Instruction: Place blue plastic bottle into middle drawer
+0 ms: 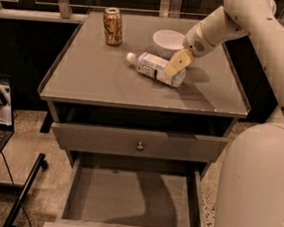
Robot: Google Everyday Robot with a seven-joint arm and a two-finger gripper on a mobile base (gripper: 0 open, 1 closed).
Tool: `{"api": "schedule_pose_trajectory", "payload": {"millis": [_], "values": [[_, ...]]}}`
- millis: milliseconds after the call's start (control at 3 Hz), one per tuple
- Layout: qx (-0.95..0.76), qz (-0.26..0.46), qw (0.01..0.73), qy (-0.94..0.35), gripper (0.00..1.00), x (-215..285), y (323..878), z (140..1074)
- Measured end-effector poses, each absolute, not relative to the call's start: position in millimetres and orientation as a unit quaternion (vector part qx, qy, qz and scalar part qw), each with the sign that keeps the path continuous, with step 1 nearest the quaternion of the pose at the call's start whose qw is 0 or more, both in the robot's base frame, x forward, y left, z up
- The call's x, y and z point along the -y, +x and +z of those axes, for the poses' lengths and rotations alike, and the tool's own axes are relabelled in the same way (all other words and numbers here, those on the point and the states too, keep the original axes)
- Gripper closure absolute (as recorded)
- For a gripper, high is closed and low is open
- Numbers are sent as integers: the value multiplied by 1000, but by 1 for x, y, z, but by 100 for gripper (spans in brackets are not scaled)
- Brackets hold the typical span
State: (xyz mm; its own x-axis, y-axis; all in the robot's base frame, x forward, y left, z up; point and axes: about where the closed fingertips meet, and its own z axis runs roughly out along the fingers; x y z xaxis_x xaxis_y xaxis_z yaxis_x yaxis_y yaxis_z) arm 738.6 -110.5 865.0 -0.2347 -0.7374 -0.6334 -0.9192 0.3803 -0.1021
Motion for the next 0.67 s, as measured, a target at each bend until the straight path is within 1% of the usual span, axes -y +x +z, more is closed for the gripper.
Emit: {"api": "schedule_pose_trajectory", "payload": {"millis": [333,667], "values": [[-772,148,308,-537,0,110,739,865],[-763,130,309,-552,0,109,739,874]]}}
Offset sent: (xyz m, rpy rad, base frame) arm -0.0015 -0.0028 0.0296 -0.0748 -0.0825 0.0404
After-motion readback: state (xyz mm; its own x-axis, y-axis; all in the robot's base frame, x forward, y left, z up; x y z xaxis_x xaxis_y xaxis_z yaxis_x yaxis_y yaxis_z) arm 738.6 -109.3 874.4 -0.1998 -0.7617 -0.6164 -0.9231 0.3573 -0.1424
